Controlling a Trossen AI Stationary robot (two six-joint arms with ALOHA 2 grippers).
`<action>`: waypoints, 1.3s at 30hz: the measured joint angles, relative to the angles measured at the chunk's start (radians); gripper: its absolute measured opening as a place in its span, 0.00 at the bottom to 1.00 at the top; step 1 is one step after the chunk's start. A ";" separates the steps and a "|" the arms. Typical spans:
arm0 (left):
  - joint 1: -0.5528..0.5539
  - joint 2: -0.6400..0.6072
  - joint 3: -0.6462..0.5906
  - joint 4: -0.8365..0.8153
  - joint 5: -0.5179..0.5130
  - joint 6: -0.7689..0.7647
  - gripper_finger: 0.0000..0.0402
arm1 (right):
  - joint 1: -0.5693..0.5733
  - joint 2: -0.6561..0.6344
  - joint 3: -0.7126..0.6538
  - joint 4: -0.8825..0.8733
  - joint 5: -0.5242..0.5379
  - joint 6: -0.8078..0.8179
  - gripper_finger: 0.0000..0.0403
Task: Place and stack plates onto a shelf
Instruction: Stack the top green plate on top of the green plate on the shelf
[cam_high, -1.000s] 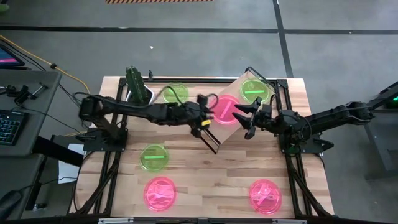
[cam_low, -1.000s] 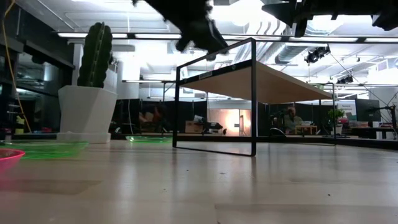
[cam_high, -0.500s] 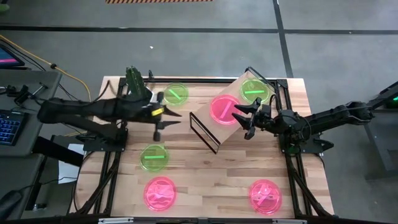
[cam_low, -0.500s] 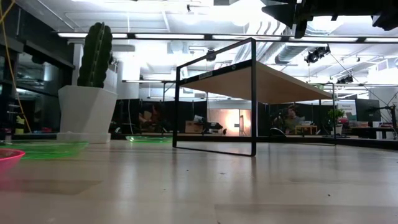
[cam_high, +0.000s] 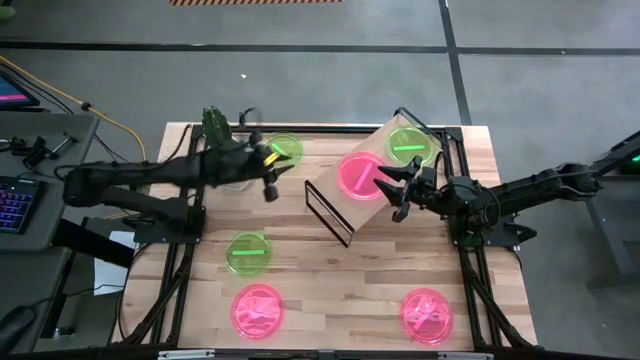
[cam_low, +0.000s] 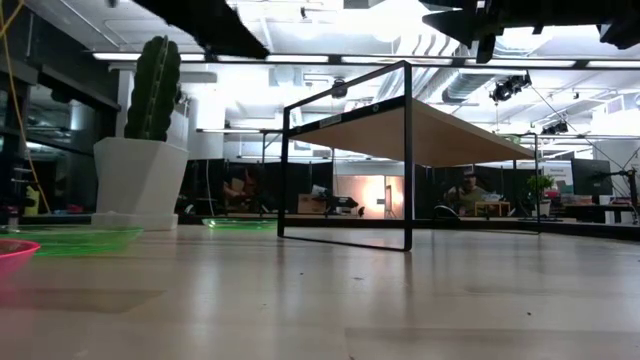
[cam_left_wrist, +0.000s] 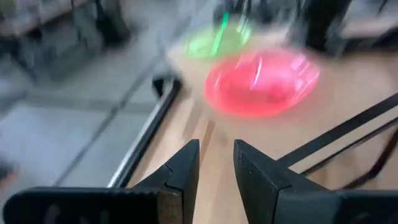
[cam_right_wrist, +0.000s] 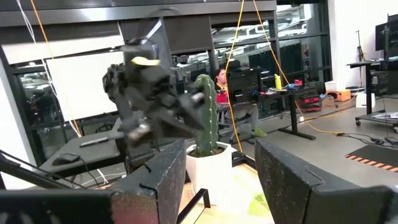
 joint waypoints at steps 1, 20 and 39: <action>0.022 0.047 0.042 -0.066 0.005 0.001 0.22 | 0.000 0.000 0.000 -0.001 0.000 -0.001 0.44; 0.230 0.584 0.224 -0.361 -0.068 0.106 0.22 | 0.000 0.000 0.000 -0.046 0.000 0.006 0.44; 0.301 0.694 0.224 -0.301 0.070 0.141 0.22 | 0.000 0.000 0.000 -0.053 0.000 0.008 0.44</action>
